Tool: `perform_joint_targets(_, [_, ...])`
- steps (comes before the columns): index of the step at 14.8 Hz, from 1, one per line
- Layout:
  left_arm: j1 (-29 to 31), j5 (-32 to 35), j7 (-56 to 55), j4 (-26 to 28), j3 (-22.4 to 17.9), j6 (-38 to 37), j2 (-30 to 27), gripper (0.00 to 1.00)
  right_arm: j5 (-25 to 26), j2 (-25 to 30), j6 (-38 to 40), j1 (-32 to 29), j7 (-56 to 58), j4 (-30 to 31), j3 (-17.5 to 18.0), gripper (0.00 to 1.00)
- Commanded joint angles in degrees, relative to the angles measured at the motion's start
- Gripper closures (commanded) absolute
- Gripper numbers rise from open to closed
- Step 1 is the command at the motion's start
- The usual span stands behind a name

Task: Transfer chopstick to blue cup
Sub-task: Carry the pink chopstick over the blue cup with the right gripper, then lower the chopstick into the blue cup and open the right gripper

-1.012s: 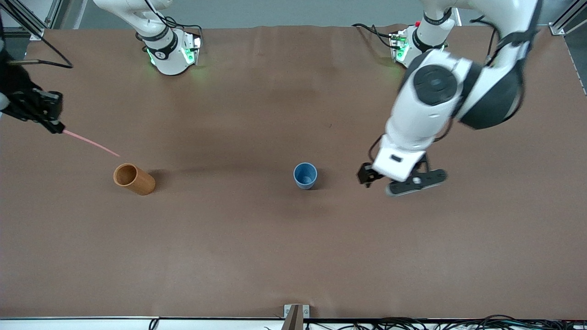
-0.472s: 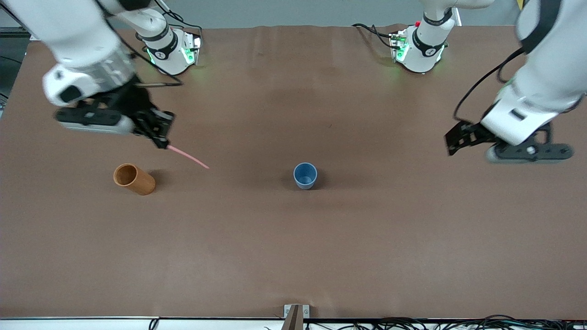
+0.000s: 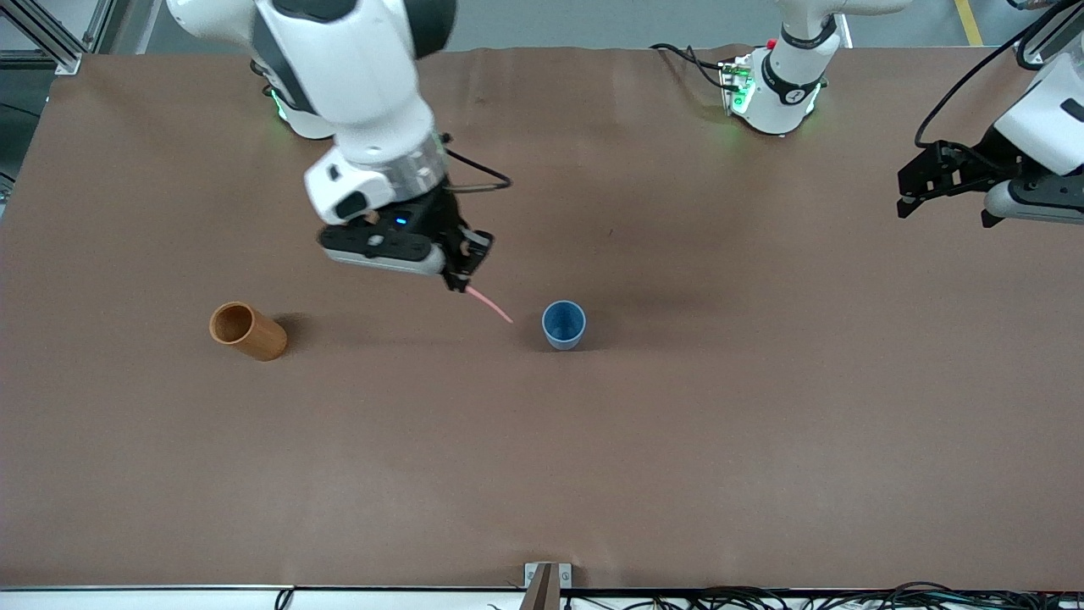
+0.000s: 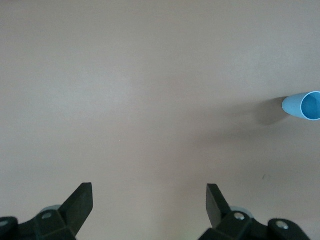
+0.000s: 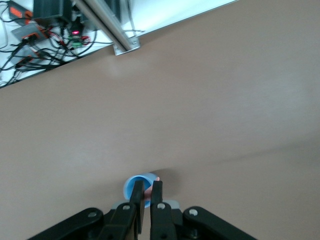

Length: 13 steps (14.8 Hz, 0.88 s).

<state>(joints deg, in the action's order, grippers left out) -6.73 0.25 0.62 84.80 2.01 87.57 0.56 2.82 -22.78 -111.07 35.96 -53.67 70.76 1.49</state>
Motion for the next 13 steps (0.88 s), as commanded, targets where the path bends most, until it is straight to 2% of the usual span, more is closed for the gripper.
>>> perform_joint_targets(1, [0.49, -0.52, 0.79, 0.99, -0.16, 0.23, -0.29, 0.00, 3.67, -4.46, -1.61, 4.10, -4.77, -3.35, -0.78, 1.00])
perform_joint_targets(4, [0.75, -0.78, 0.87, 0.72, -0.25, 0.14, -0.29, 0.00, 7.02, -7.01, -2.04, 7.36, -9.52, -3.35, -0.70, 1.00])
perform_joint_targets(9, [0.92, -2.35, 0.96, 0.28, -0.51, 0.14, -0.21, 0.00, 8.07, -8.95, -2.49, 9.48, -9.97, -2.65, -0.78, 0.99])
perform_joint_targets(11, [0.92, -3.50, 0.79, -0.50, -1.30, 0.14, 0.76, 0.00, 12.89, -9.04, -4.41, 10.18, -10.05, -0.73, -0.61, 0.99])
perform_joint_targets(13, [0.92, -3.50, 0.61, -1.47, -1.39, 0.23, 1.11, 0.00, 13.62, -9.30, -6.00, 10.62, -9.88, 1.12, -0.61, 0.94])
